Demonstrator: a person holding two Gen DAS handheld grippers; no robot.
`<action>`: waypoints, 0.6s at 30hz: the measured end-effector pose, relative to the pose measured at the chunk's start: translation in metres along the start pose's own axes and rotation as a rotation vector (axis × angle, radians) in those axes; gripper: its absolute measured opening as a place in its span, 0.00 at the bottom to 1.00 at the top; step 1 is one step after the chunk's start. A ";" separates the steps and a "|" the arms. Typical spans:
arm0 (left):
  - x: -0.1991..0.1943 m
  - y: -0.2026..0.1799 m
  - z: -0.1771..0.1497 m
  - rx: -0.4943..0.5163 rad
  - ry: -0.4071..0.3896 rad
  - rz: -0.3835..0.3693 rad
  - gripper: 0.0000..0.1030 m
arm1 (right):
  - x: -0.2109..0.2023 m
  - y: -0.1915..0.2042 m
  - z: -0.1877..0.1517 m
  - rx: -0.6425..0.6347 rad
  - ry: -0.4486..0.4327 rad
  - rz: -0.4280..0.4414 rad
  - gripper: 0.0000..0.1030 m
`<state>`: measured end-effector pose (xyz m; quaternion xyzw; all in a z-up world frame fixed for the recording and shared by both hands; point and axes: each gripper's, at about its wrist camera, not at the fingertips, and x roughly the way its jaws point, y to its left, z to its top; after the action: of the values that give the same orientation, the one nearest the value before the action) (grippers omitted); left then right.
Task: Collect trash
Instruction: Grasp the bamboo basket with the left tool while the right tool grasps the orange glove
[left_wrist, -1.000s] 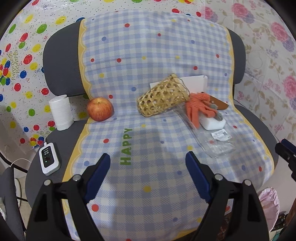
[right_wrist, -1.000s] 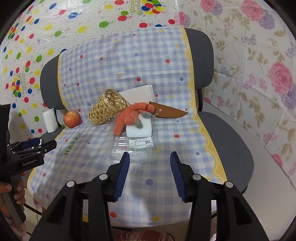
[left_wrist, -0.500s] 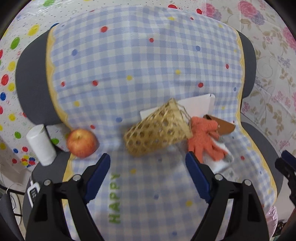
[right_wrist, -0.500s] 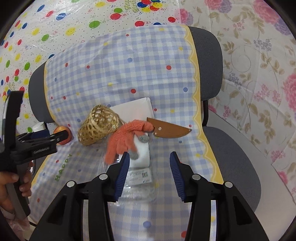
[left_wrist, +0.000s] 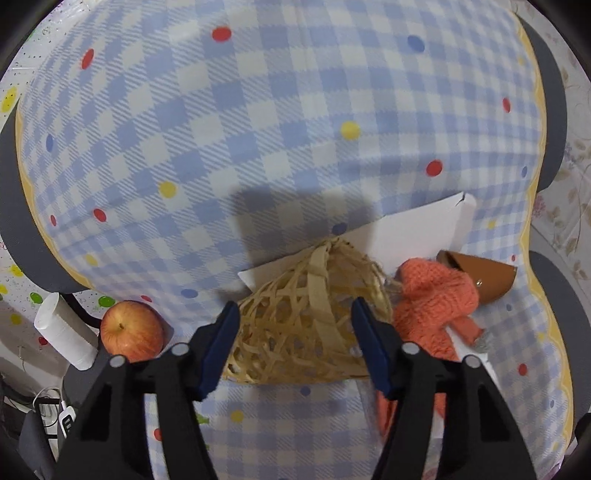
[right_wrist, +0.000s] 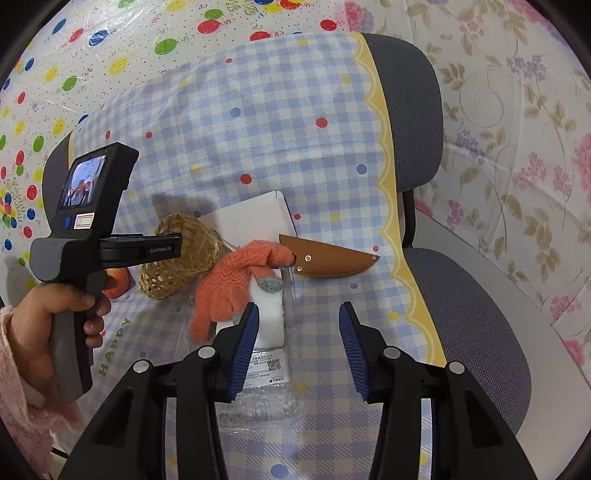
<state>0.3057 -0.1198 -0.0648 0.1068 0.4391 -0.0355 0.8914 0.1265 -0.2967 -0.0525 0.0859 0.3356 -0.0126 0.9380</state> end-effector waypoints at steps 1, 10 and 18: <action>0.001 0.002 -0.002 0.008 0.011 0.003 0.51 | 0.000 0.000 -0.001 0.001 0.003 0.003 0.45; -0.023 0.059 -0.058 0.006 0.033 -0.047 0.13 | -0.002 0.020 -0.004 -0.034 0.008 0.059 0.45; -0.041 0.108 -0.117 -0.091 -0.054 -0.112 0.03 | 0.027 0.052 0.000 -0.085 0.036 0.116 0.44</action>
<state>0.2066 0.0099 -0.0849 0.0407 0.4212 -0.0682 0.9035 0.1519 -0.2450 -0.0620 0.0655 0.3469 0.0576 0.9338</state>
